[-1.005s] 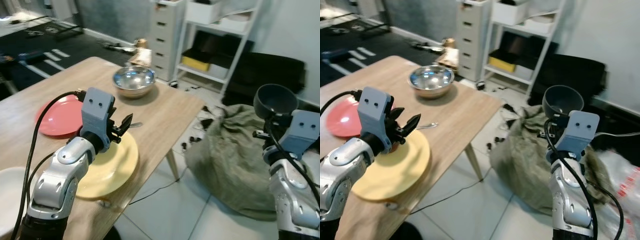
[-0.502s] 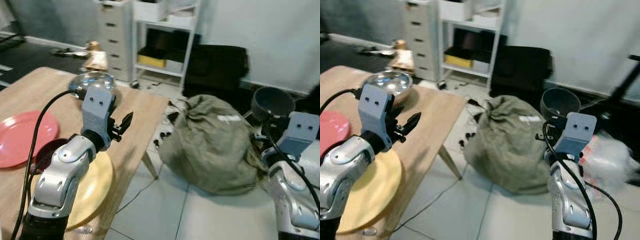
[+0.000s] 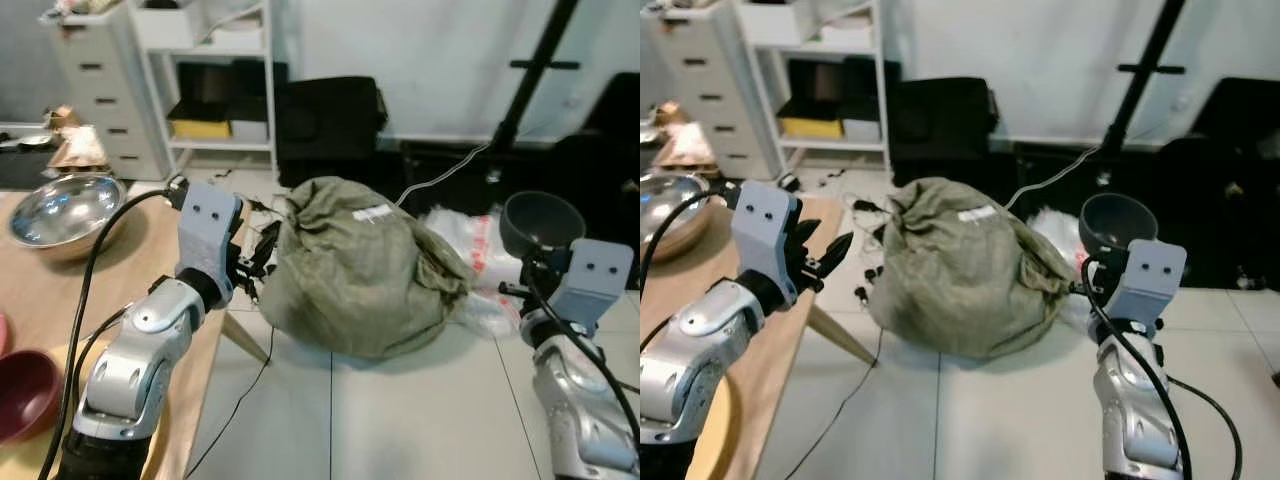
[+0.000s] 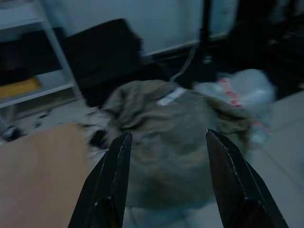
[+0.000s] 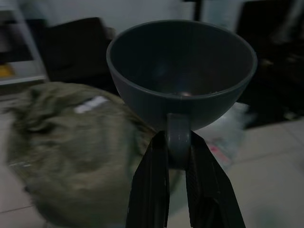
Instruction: Setting the table
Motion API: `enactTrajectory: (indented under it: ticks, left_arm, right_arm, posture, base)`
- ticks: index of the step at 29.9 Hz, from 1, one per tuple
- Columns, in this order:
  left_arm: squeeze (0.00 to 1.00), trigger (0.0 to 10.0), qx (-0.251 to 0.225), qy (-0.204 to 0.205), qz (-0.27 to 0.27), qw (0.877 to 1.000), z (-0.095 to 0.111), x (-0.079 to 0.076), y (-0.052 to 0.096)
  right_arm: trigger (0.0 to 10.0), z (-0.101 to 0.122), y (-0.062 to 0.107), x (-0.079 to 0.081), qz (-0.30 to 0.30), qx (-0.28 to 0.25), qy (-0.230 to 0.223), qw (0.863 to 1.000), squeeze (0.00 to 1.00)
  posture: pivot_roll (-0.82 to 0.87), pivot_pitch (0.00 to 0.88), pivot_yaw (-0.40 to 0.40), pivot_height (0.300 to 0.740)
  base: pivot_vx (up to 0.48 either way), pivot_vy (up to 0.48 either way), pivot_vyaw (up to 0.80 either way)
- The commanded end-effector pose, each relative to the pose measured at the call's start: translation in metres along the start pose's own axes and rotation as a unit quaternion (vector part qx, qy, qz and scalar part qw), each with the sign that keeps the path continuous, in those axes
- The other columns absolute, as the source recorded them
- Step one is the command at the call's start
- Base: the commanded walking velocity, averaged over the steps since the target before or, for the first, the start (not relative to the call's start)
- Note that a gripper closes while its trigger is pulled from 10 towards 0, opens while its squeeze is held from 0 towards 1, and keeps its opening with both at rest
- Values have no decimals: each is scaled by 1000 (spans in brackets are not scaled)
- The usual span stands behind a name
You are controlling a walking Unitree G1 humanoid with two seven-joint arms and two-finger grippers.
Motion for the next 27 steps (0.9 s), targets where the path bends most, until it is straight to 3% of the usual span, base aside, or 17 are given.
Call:
enactTrajectory:
  ticks: [1, 27]
  left_arm:
    - [0, 10000, 0, -4, -1, 1000, -1, 0, 0]
    - [0, 10000, -13, 8, 3, 1000, 4, -2, -5]
  right_arm:
    - [10000, 4, 1, -3, -5, -9, 3, 1000, 0]
    - [10000, 4, -2, -3, -4, -10, 3, 1000, 0]
  posture:
    - [-41, 65, 104, 740]
    - [-45, 61, 106, 740]
  base:
    - [0, 0, -788]
    - [0, 0, -794]
Point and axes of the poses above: a point about 5 cm out from each wrist's last joint towards the gripper, its own y axis pointing back from the gripper into the wrist, its own z axis along the axis of the wrist's last joint, x = y × z, the point moved 2 cm from there along -y, pointing out of the wrist towards the gripper, and after that the axes turned 15 degrees about -y, right-handed, at the moved point
